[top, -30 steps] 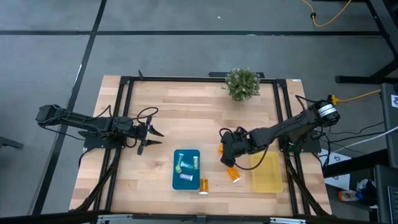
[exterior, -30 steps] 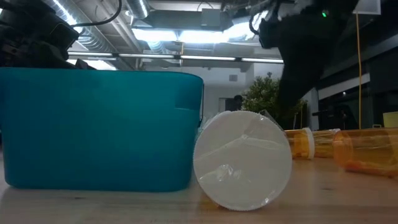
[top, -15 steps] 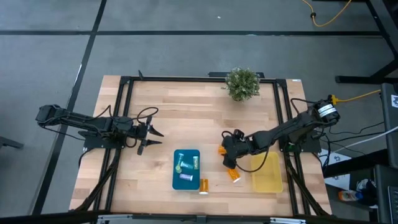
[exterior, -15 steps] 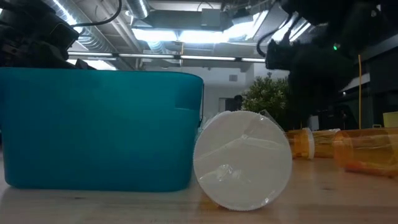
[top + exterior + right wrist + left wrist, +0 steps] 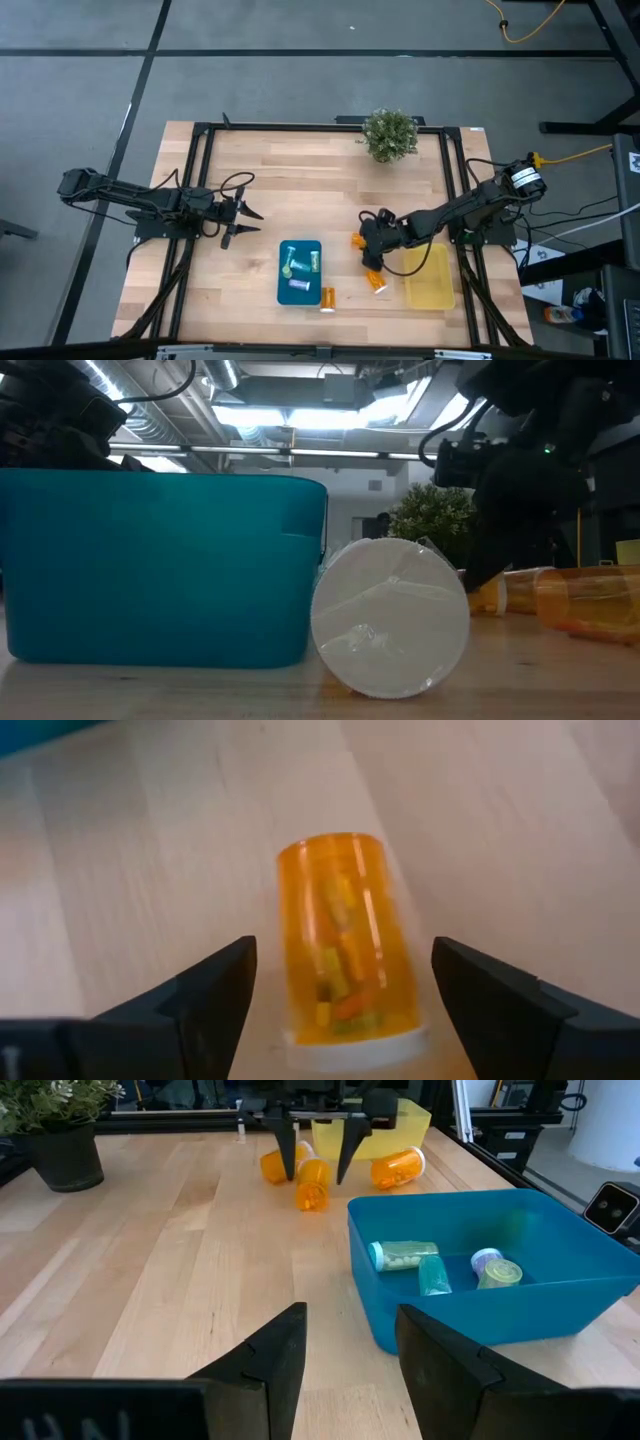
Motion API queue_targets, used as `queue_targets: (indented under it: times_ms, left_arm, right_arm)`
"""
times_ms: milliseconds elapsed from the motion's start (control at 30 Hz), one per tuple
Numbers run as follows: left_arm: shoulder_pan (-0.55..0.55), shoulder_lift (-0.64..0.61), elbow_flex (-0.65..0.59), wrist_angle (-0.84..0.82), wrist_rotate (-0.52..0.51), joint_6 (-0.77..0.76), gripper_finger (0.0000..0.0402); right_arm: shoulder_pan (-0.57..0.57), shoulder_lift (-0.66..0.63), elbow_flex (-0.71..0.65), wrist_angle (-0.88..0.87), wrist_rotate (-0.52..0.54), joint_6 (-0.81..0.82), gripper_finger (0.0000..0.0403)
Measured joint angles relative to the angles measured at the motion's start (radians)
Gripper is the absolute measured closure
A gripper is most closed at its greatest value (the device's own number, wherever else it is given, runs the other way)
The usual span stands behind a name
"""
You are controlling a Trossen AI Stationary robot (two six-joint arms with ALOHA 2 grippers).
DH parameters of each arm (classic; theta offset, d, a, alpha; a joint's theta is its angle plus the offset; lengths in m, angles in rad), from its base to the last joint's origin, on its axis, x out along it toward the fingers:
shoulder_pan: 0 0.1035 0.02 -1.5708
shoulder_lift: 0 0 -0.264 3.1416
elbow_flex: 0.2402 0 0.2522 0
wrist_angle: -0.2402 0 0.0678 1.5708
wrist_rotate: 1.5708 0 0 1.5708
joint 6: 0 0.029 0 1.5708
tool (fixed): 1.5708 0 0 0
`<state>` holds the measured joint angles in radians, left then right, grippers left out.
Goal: Pick and place medicine bottles into bin by pill shape (circle, oval)
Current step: Put the large orange pill bottle into the yellow bin
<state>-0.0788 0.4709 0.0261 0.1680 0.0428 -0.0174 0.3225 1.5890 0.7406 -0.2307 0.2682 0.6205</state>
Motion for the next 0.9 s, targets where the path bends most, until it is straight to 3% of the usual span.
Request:
queue_targets:
  times_ms: [367, 667, 800, 900]
  left_arm:
    - [0.000, 0.000, 0.000, 0.000, 0.000, -0.003, 0.0254]
    - [0.000, 0.000, 0.000, 0.000, 0.000, -0.003, 0.0254]
    - [0.000, 0.000, 0.000, 0.000, 0.000, -0.002, 0.0254]
    - [0.000, 0.000, 0.000, 0.000, 0.000, -0.002, 0.0254]
  right_arm:
    - [-0.002, 0.000, 0.000, 0.004, -0.041, -0.002, 0.0148]
    - [-0.002, 0.000, 0.046, -0.004, -0.026, 0.079, 0.0217]
    - [-0.002, 0.000, 0.149, -0.110, -0.026, 0.109, 0.0231]
    - [-0.002, 0.000, 0.262, -0.296, -0.021, 0.173, 0.0229]
